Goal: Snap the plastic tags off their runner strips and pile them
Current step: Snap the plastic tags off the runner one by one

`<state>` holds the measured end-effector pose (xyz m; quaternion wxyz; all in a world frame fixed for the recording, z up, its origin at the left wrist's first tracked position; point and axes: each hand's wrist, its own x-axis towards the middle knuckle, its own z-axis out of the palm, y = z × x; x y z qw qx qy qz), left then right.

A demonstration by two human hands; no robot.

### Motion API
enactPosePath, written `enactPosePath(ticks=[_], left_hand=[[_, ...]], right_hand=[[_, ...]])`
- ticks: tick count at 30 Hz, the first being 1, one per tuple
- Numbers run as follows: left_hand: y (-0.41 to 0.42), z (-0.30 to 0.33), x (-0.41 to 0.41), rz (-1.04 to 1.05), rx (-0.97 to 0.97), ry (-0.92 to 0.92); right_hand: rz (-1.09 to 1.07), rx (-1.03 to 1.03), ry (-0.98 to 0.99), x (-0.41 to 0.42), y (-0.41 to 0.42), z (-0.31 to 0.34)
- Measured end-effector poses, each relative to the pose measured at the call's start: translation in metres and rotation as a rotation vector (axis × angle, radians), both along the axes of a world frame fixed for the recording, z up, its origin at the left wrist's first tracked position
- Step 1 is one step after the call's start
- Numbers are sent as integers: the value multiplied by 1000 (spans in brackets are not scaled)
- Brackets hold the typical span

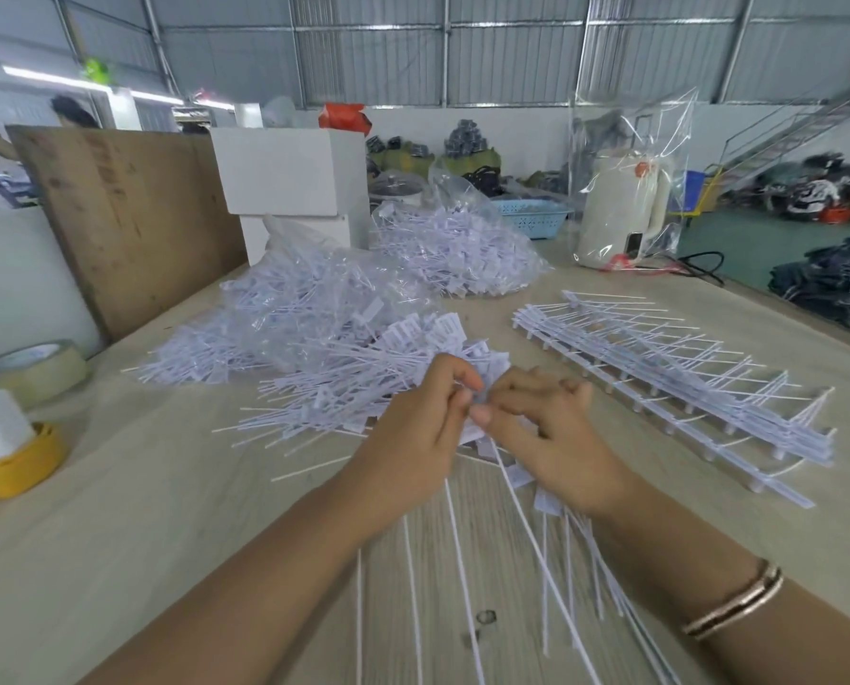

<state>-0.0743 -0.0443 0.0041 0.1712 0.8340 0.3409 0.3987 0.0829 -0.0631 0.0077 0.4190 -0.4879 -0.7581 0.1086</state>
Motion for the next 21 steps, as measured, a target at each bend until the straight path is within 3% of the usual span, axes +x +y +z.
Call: enactPosePath(ticks=[4,8,14,21], left_hand=[[5,5,-6,12,-97,-78],[14,3,-19,45,-190,38],[11,3,-16,-74,-147,80],[5,4,-2,-62,-257,-191]], right_hand=[[57,6,102,1,2,-1],[43,14,223,8,4,-1],[224,-231,285,9,1,-4],[222,-121,535,-2,2,-5]])
